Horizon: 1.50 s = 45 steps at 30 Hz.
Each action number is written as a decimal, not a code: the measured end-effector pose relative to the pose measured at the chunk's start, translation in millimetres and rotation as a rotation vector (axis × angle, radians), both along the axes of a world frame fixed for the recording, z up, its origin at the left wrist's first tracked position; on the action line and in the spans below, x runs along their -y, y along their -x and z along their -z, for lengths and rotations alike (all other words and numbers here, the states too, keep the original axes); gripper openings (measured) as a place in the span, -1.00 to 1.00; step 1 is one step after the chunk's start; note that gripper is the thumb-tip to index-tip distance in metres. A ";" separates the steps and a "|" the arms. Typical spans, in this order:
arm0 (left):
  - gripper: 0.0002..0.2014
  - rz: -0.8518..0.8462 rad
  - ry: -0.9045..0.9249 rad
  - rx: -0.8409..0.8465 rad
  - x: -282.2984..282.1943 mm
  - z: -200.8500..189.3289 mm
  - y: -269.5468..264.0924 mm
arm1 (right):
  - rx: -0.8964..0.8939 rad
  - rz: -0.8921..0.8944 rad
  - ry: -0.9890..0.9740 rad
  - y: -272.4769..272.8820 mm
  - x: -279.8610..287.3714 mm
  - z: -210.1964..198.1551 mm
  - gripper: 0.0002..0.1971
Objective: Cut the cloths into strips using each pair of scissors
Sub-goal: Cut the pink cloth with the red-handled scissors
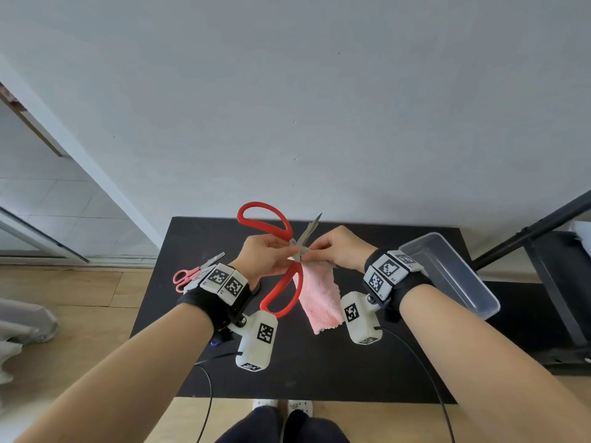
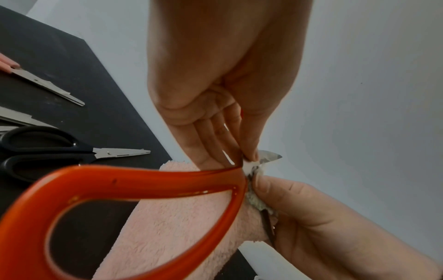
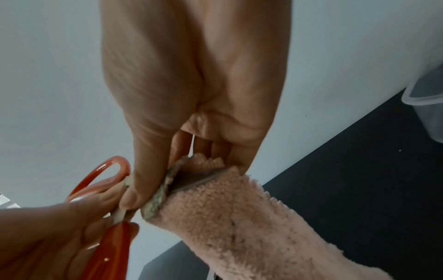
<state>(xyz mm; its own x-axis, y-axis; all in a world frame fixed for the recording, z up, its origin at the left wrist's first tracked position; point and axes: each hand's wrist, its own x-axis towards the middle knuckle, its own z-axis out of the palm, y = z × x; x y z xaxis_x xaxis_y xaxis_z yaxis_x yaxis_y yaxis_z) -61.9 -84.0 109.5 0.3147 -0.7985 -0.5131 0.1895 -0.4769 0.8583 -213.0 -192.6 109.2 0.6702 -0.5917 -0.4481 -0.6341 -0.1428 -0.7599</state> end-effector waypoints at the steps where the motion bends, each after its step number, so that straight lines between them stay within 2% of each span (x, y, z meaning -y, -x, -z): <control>1: -0.72 0.007 -0.005 0.001 0.5 2.0 -2.7 | -0.012 -0.005 0.001 -1.7 -0.1 1.6 -0.75; 9: -0.73 0.061 -0.041 -0.022 7.8 16.3 -21.8 | -0.096 -0.023 -0.002 -2.0 6.1 10.0 -0.75; 15: -0.74 0.014 -0.043 -0.030 9.4 25.4 -36.1 | -0.151 -0.002 0.019 13.9 14.2 18.7 -0.71; 18: -0.72 -0.053 -0.040 -0.048 8.7 30.4 -46.4 | -0.095 0.122 0.062 26.8 18.8 23.6 -0.72; 23: -0.75 0.032 -0.078 -0.066 7.7 30.2 -32.4 | 0.061 0.311 0.029 21.6 14.0 21.4 -0.76; 27: -0.71 0.044 -0.084 -0.090 10.5 34.0 -16.2 | 0.101 0.277 -0.002 6.7 1.2 18.2 -0.77; 32: -0.72 0.064 -0.091 -0.082 12.0 35.5 -10.2 | 0.100 0.220 -0.011 1.4 -6.2 24.9 -0.92; 33: -0.72 0.066 -0.091 -0.076 12.2 35.2 -9.9 | 0.089 0.220 -0.016 0.8 -6.9 25.5 -0.86; 35: -0.71 0.069 -0.090 -0.059 12.8 34.2 -9.9 | 0.047 0.213 -0.035 -1.2 -7.1 26.6 -0.61; 37: -0.72 0.074 -0.094 -0.049 13.2 33.9 -10.2 | 0.019 0.256 -0.087 -1.0 -6.1 24.3 -0.53; 39: -0.73 0.072 -0.096 -0.049 13.2 34.2 -11.0 | 0.025 0.249 -0.101 1.2 -5.0 21.8 -0.63; 41: -0.75 0.074 -0.094 -0.047 13.2 34.4 -11.2 | 0.033 0.175 -0.077 2.4 -6.2 21.5 -0.81; 45: -0.75 0.084 -0.074 -0.034 13.9 33.5 -7.4 | 0.039 0.174 -0.047 0.0 -11.2 25.0 -0.83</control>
